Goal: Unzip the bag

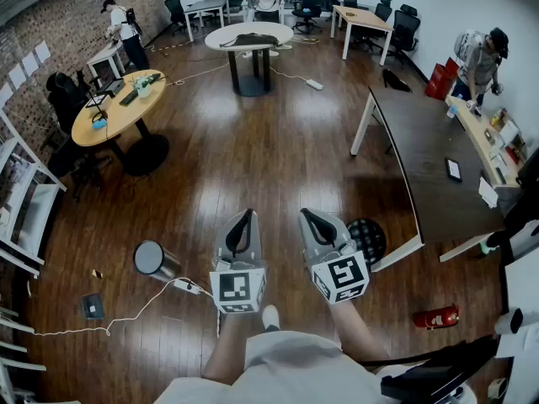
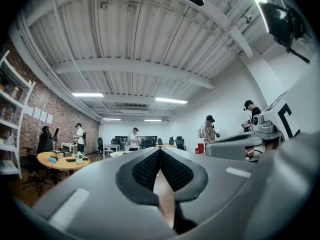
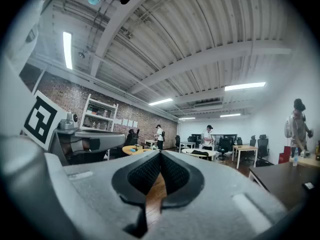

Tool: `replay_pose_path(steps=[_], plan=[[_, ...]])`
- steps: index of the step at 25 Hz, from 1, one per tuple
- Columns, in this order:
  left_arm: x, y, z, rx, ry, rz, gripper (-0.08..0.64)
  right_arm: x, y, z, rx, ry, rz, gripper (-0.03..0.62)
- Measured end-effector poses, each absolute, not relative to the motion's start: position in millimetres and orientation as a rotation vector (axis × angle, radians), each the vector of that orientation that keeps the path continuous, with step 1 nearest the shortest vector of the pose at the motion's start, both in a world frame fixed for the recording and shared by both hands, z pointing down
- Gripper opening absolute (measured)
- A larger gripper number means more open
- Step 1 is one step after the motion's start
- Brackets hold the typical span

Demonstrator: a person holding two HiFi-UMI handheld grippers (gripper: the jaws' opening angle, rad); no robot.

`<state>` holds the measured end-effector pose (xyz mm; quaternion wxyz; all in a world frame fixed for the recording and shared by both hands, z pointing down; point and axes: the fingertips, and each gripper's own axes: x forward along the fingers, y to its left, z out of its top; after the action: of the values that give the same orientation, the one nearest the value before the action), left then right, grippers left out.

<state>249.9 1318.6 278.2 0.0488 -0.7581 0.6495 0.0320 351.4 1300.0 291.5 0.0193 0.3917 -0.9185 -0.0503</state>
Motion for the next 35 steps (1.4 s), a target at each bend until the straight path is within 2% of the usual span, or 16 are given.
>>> replay_pose_path(steps=[6, 12, 21, 28, 35], plan=[[188, 1237, 286, -2.365, 2.011, 0.103, 0.017, 291, 1226, 299, 1.169, -2.861, -0.166, -0.011], [165, 1174, 309, -2.363, 2.053, 0.04, 0.015, 265, 1156, 314, 1.13, -2.84, -0.142, -0.011], [122, 994, 312, -2.349, 2.064, -0.039, 0.015, 224, 966, 314, 1.171, -2.871, -0.067, -0.011], [128, 851, 276, -2.278, 2.102, -0.009, 0.015, 233, 820, 272, 1.275, -2.877, -0.123, -0.011], [107, 763, 288, -2.185, 2.225, -0.054, 0.015, 234, 714, 296, 1.439, -2.746, -0.072, -0.011]])
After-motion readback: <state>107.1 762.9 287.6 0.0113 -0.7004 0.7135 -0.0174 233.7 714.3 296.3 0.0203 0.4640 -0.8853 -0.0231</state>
